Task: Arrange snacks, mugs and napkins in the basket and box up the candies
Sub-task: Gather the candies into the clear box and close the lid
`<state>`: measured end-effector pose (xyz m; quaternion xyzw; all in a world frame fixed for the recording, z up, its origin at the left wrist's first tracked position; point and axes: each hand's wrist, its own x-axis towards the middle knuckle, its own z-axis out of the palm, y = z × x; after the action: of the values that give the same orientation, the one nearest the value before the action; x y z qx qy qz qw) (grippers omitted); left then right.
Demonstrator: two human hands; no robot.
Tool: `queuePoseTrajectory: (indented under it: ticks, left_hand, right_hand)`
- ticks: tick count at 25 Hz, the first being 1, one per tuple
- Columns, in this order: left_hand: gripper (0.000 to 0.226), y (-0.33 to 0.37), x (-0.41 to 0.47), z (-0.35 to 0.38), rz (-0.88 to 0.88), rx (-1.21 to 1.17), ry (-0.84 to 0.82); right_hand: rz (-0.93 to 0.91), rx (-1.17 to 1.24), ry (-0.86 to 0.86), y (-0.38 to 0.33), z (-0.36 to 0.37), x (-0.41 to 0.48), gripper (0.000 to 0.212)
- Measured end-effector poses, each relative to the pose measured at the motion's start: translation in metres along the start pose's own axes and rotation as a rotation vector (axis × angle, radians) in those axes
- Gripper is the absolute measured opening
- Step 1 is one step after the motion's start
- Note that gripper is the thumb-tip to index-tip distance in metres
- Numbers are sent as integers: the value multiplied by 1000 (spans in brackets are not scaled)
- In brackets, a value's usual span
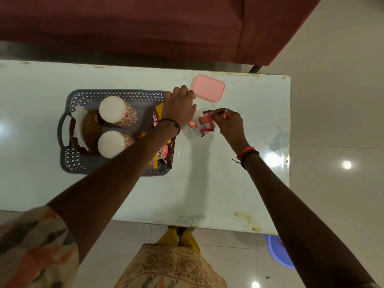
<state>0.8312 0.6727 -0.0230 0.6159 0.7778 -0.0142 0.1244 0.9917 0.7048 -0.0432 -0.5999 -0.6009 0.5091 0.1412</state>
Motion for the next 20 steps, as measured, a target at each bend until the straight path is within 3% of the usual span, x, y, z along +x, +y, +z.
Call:
queuePoseTrajectory:
  ticks: [5, 11, 17, 20]
  left_hand:
    - [33, -23, 28, -12, -24, 47, 12]
    - [34, -29, 50, -10, -12, 51, 4]
    - [36, -26, 67, 1, 92, 48, -27]
    - [48, -24, 78, 11, 172, 46, -87]
  right_hand:
    - [-45, -141, -150, -3, 19, -2, 20]
    - [54, -149, -88, -5, 8, 10, 27]
    - [-277, -481, -133, -15, 8, 13, 39]
    - [-355, -569, -151, -14, 8, 13, 44]
